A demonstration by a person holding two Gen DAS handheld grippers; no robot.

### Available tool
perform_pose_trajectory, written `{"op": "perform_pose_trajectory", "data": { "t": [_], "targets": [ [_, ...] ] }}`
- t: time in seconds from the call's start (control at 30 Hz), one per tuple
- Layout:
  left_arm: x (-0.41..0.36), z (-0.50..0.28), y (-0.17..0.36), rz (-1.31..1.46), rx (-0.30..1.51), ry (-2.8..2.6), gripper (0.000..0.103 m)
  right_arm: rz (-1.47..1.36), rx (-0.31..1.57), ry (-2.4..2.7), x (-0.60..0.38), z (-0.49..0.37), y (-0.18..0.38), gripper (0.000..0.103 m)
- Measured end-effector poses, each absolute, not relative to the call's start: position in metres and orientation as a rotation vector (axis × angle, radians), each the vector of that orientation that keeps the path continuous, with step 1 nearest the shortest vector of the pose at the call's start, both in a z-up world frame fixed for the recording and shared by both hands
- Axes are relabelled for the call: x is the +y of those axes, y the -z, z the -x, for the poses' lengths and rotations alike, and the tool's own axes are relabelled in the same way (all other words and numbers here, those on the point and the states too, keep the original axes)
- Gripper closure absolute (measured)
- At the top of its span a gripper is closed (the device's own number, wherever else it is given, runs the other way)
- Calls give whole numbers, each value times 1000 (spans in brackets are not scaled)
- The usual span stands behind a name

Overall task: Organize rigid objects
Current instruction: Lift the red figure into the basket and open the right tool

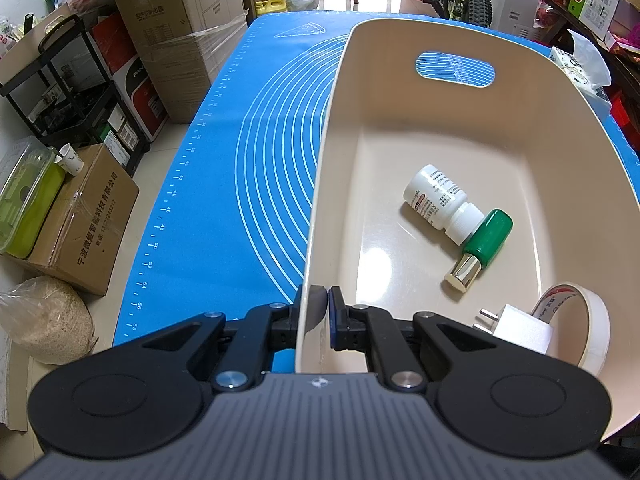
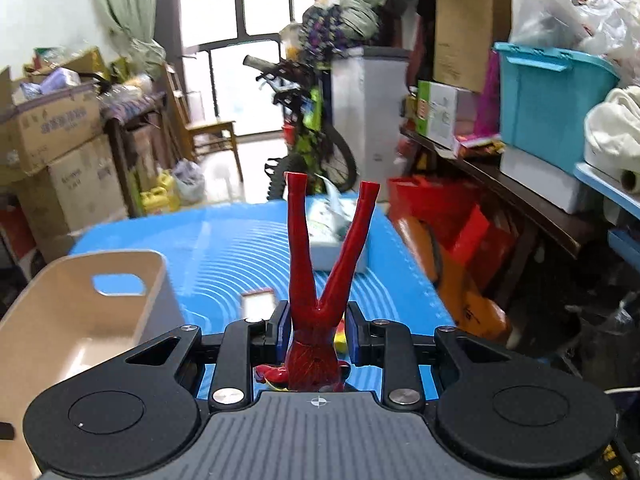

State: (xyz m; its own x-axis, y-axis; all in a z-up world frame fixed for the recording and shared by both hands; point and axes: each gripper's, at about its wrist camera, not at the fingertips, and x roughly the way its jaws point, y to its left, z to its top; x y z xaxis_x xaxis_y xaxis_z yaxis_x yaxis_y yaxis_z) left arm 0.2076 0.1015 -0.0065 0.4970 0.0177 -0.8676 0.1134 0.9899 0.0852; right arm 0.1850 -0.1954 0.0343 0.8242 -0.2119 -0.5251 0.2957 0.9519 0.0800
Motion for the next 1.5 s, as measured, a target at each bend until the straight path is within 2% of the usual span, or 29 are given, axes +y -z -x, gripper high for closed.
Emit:
{"op": "perform_pose_trajectory", "data": {
  "t": [0.27, 0.63, 1.0, 1.3, 1.4, 1.5],
  "targets": [
    [100, -207, 7, -136, 1047, 65, 92, -171, 447, 182, -169, -185, -59, 67],
    [100, -207, 7, -136, 1042, 68, 93, -103, 441, -42, -107, -199, -67, 67],
    [98, -207, 6, -136, 1041, 67, 93, -7, 508, -170, -53, -202, -50, 67],
    [99, -208, 6, -136, 1041, 67, 93, 15, 693, -232, -36, -213, -20, 67],
    [98, -207, 6, -136, 1041, 67, 93, -56, 744, -237, -47, -217, -13, 60],
    [99, -208, 6, -138, 1041, 66, 93, -70, 722, -227, -55, -214, -18, 44]
  ]
}}
